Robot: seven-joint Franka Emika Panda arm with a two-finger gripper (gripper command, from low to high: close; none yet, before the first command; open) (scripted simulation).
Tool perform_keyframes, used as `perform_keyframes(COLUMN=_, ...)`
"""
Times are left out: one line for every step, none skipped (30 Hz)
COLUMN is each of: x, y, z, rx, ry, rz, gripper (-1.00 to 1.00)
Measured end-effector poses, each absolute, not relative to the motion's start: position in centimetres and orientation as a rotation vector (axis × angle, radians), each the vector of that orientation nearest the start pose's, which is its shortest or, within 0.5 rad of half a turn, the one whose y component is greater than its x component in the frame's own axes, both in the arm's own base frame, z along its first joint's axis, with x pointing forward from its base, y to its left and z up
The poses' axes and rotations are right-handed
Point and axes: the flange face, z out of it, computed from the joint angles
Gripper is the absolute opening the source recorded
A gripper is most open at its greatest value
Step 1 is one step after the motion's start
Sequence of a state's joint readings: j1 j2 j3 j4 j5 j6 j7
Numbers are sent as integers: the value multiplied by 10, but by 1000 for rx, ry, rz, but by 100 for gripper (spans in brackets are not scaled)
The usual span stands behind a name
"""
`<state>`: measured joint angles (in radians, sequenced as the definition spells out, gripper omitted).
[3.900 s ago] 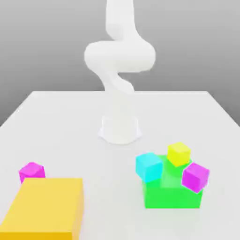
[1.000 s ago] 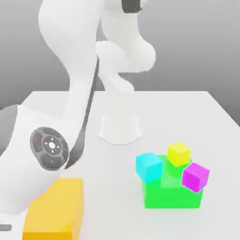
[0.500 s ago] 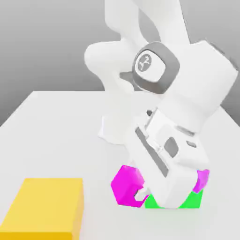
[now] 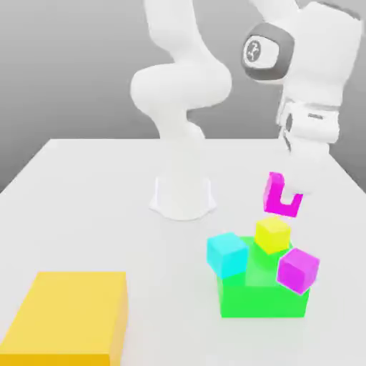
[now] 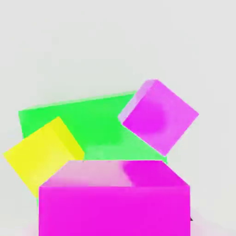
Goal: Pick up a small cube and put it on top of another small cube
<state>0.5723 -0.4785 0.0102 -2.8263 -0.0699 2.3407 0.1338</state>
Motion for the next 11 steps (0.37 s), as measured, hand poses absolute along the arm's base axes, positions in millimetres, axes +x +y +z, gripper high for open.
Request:
perform_keyframes(x=283, y=185, z=331, rx=-3089, ry=-696, rz=-8, gripper=-100)
perform_keyframes(x=280, y=183, z=325, rx=-3084, ry=-653, rz=-2, gripper=-100)
perform_keyframes(x=279, y=182, z=316, rx=-3082, ry=-632, rz=1, gripper=-100)
perform_keyframes(x=278, y=182, z=305, rx=-3081, ry=-620, rz=2, gripper=-100)
perform_keyframes(x=278, y=182, z=295, rx=-3081, ry=-615, rz=3, gripper=-100)
perform_keyframes(x=278, y=181, z=284, rx=-3081, ry=-612, rz=3, gripper=-100)
perform_keyframes(x=277, y=181, z=273, rx=-3081, ry=-611, rz=3, gripper=-100)
perform_keyframes(x=276, y=181, z=267, rx=-3081, ry=-610, rz=2, gripper=100)
perform_keyframes(x=276, y=181, z=267, rx=-3081, ry=-610, rz=2, gripper=100)
perform_keyframes(x=276, y=181, z=267, rx=-3081, ry=-610, rz=2, gripper=100)
perform_keyframes(x=276, y=181, z=267, rx=-3081, ry=-610, rz=2, gripper=100)
